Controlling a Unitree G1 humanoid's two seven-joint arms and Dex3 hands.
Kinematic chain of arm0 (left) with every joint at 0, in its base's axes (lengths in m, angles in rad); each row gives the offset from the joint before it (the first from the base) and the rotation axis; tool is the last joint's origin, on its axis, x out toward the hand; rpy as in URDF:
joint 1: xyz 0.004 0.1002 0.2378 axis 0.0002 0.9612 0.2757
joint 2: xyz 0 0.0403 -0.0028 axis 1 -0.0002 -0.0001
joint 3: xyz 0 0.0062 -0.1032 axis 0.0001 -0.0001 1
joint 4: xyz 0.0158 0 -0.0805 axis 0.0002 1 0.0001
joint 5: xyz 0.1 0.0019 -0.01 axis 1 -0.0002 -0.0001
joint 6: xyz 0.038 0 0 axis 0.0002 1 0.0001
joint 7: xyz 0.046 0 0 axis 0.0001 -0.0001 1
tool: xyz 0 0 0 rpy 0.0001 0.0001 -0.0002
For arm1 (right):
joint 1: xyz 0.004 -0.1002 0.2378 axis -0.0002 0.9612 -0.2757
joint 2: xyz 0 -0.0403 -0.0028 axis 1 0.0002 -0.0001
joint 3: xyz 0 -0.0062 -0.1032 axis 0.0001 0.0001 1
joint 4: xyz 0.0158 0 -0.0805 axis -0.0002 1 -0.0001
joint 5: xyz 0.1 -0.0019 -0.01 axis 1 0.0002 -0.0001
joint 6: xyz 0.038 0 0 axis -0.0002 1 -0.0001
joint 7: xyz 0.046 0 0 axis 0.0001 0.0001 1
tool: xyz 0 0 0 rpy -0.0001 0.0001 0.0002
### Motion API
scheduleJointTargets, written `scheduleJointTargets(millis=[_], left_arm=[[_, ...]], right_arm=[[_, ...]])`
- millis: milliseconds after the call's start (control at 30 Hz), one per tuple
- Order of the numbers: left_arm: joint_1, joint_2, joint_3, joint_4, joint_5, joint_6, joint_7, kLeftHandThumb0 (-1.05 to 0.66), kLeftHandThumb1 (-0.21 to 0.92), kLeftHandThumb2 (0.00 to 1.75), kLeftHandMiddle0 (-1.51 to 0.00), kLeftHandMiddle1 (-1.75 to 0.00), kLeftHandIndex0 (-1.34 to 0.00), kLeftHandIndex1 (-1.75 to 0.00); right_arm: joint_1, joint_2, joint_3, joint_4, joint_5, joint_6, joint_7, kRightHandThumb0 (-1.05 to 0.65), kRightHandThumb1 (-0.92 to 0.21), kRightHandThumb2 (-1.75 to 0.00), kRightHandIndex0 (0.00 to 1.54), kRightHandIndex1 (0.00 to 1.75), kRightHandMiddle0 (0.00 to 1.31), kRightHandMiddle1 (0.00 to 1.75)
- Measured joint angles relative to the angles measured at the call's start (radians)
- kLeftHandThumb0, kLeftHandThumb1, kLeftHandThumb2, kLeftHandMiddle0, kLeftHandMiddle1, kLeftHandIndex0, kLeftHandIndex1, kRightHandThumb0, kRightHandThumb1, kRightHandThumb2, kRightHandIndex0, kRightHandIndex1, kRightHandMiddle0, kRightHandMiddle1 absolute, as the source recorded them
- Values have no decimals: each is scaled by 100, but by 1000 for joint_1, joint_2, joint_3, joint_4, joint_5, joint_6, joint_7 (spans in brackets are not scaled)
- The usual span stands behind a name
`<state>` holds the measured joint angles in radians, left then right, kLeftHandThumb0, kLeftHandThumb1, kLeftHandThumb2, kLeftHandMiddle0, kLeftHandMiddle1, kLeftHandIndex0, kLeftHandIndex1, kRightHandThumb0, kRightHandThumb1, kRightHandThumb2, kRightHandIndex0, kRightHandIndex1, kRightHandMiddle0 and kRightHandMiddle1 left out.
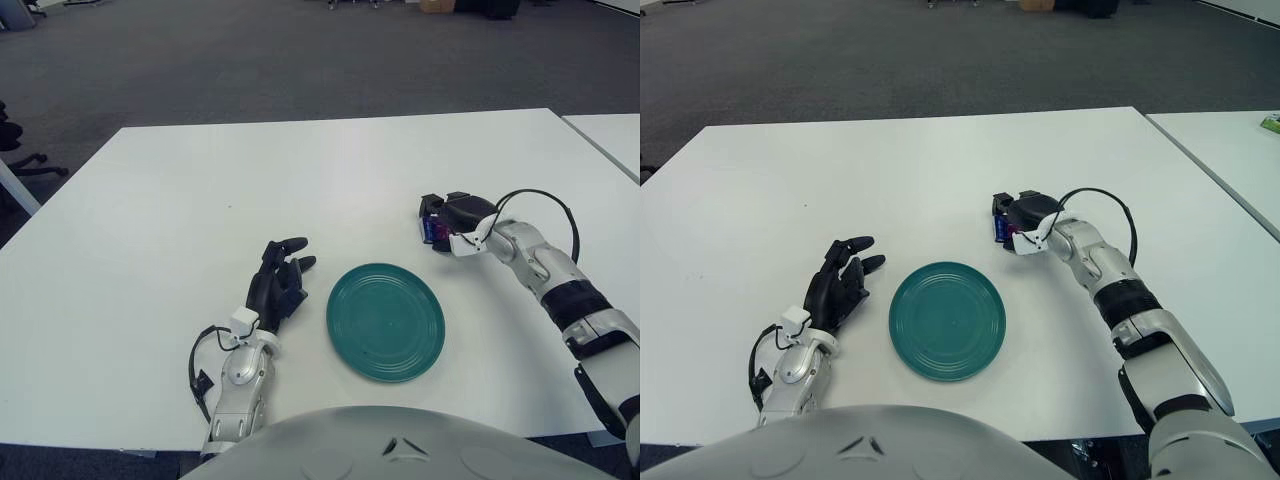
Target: Put the gum into the plate.
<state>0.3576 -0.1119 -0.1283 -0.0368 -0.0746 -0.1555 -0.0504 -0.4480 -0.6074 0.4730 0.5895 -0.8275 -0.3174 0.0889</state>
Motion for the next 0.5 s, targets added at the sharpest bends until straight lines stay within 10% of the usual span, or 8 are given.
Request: scheduleJointTargets(millis=[267, 500], left_arm=[[0, 0, 8, 0, -1, 0, 0, -67, 92, 79, -47, -90, -28, -112], [-2, 1, 11, 0, -6, -3, -2, -65, 92, 78, -47, -90, -28, -112]], right_arm=[[-6, -6, 15, 66, -1, -58, -128, -42, -55, -103, 94, 175, 44, 175], [-15, -55, -6, -3, 49, -89, -2, -43, -52, -107, 98, 175, 46, 175]])
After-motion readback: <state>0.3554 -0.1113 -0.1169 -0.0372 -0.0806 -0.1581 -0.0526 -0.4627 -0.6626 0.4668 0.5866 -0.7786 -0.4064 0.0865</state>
